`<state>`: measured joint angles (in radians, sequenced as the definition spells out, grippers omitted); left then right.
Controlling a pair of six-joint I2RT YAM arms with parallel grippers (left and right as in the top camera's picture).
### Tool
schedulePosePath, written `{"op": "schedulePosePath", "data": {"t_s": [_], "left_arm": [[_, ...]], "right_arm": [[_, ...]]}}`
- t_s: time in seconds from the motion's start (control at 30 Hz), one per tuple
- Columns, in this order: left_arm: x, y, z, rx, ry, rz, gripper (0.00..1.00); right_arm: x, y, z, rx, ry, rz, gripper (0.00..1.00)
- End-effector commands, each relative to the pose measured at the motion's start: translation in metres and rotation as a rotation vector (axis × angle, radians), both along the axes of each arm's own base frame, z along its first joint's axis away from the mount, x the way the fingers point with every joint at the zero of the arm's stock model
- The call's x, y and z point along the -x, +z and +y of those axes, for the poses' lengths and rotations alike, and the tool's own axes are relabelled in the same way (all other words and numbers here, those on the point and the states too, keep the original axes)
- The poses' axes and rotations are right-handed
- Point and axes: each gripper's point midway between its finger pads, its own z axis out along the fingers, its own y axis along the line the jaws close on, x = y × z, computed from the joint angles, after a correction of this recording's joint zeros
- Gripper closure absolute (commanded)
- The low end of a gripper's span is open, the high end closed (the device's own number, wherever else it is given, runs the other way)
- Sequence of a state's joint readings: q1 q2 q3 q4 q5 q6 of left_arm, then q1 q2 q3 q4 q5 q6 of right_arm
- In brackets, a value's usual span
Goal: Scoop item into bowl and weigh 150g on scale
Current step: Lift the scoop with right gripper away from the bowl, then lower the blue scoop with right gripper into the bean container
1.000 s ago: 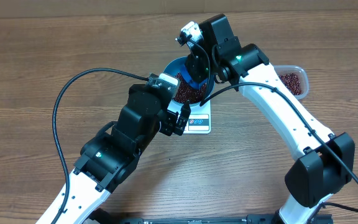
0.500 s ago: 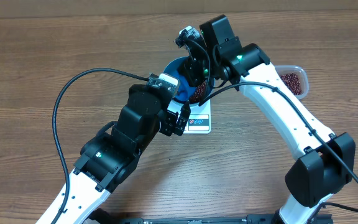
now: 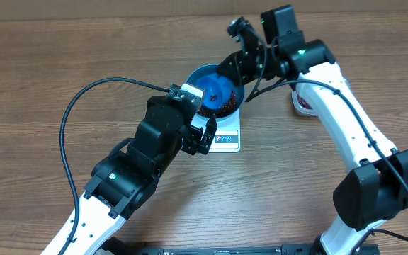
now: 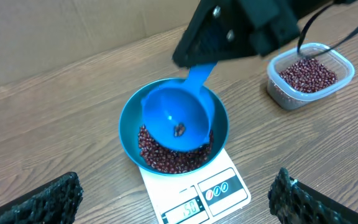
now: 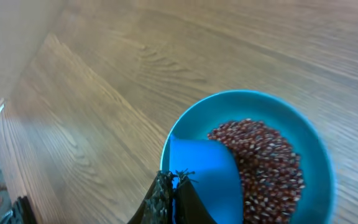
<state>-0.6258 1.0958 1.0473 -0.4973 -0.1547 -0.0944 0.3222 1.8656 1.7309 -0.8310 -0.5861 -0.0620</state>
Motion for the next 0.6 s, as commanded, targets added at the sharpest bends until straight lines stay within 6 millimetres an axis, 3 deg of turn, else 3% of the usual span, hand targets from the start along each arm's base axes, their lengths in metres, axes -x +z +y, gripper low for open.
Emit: {"op": "schedulePosePath", "data": {"t_s": [0.0, 0.33, 0.57], "left_arm": [[-0.001, 0.001, 0.003, -0.017, 0.002, -0.011, 0.01], [-0.001, 0.001, 0.003, -0.018, 0.003, -0.012, 0.00], [-0.001, 0.001, 0.003, -0.018, 0.002, -0.011, 0.01]], "right_arm": [[-0.006, 0.055, -0.021, -0.044, -0.053, -0.108, 0.96], [-0.009, 0.091, -0.118, 0.149, -0.355, -0.216, 0.96], [-0.005, 0.081, -0.175, 0.327, -0.525, -0.189, 0.96]]}}
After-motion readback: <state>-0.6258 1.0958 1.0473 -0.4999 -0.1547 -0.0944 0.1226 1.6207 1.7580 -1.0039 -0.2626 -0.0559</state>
